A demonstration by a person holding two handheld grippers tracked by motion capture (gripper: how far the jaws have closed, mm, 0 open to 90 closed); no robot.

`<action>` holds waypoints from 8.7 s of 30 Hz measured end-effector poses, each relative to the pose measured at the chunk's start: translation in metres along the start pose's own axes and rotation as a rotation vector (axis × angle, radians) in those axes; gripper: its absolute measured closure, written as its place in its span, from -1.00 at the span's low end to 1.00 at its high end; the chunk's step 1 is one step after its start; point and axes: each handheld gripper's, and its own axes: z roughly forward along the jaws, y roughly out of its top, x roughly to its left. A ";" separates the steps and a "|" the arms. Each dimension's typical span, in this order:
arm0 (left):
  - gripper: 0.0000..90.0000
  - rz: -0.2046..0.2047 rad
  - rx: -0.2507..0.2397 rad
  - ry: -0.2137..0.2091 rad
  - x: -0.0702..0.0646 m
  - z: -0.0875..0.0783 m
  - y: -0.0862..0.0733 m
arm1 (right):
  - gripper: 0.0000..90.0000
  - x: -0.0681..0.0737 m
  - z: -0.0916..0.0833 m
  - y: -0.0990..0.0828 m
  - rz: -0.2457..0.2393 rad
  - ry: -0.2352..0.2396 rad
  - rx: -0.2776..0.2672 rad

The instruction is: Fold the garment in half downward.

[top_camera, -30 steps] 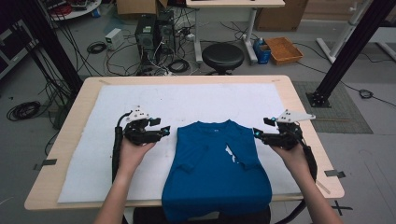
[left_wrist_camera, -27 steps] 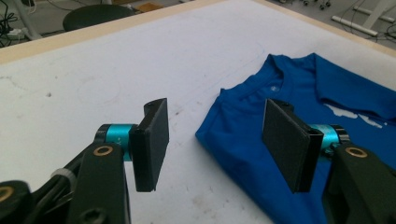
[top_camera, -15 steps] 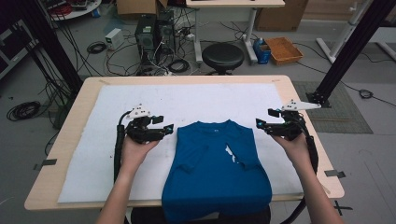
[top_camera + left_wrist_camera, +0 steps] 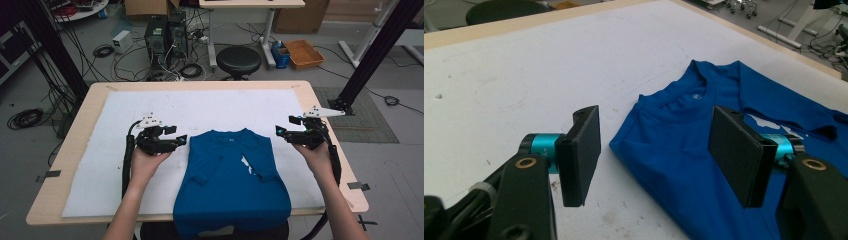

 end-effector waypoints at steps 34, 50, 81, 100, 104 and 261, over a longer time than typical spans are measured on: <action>-0.02 -0.093 0.124 0.005 0.012 0.066 0.002 | 0.06 -0.002 0.070 -0.011 0.032 -0.039 0.165; -0.02 -0.035 0.121 -0.007 0.009 0.071 0.000 | 0.03 0.001 0.083 -0.015 0.020 -0.020 0.180; 0.06 -0.030 0.298 -0.026 0.008 0.105 0.010 | 0.23 0.000 0.109 -0.015 0.033 0.065 0.245; 0.62 0.101 0.358 0.110 -0.012 0.113 0.005 | 0.34 0.012 0.122 -0.020 -0.081 0.018 0.307; 0.85 0.106 0.352 0.115 -0.014 0.114 0.003 | 0.79 0.017 0.123 -0.019 -0.122 0.039 0.308; 0.97 -0.040 0.306 0.049 -0.087 -0.031 -0.074 | 1.00 0.084 -0.046 -0.105 0.000 0.063 0.226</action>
